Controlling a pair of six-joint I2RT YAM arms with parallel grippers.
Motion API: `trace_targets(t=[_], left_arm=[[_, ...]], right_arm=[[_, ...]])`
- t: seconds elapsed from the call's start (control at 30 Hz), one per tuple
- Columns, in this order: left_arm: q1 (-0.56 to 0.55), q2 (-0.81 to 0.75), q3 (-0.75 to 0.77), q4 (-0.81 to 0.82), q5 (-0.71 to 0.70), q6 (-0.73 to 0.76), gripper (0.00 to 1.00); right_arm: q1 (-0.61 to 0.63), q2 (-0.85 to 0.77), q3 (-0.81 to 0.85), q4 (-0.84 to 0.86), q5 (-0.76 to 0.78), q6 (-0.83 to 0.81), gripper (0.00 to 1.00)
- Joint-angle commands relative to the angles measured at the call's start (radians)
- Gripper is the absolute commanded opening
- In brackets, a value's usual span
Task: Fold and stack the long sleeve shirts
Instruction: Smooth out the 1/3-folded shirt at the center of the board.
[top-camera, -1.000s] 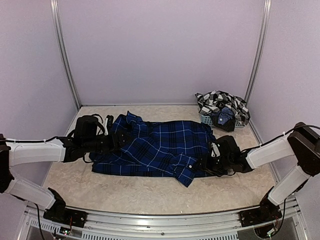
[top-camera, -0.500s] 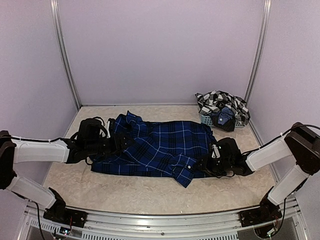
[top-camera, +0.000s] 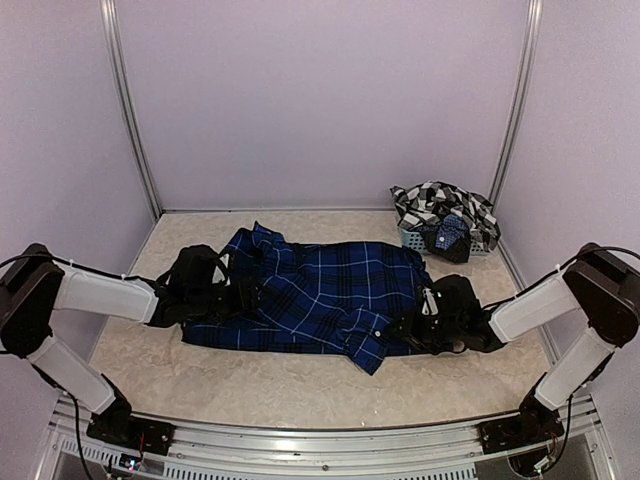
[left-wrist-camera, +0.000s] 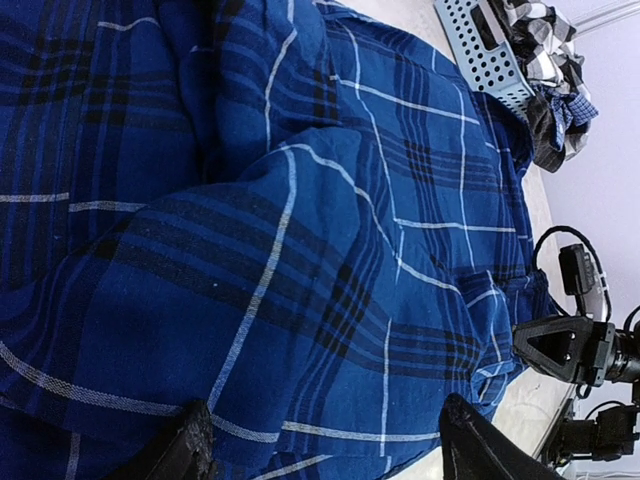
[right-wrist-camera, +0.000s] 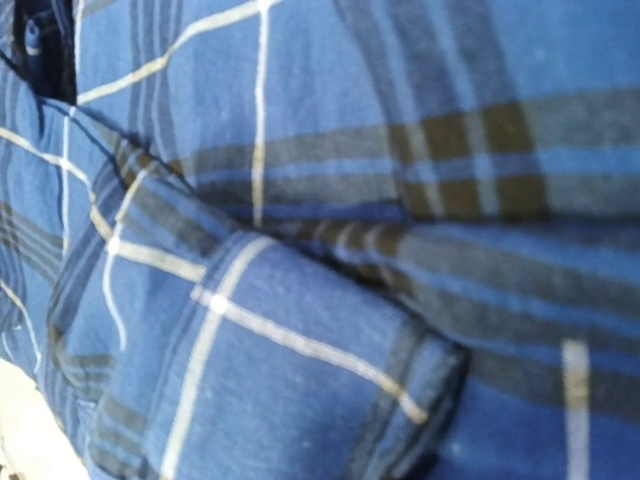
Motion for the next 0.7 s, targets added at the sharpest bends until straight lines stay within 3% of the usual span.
trace_targets(t=[0.0,0.23,0.47,0.67], left_arm=[[0.007,0.042,0.013,0.017,-0.023,0.024,0.73],[0.009,0.071,-0.007,0.043,-0.027,0.016,0.73],[0.009,0.079,-0.021,0.045,-0.042,0.019,0.72],[0.009,0.074,-0.029,0.046,-0.043,0.02,0.72]], right_arm=[[-0.009,0.031,0.014,0.063,-0.026,0.021,0.22],[-0.007,-0.004,0.022,-0.002,0.023,0.004,0.2],[-0.005,-0.113,0.064,-0.245,0.191,-0.059,0.3],[-0.007,-0.068,0.091,-0.251,0.182,-0.083,0.33]])
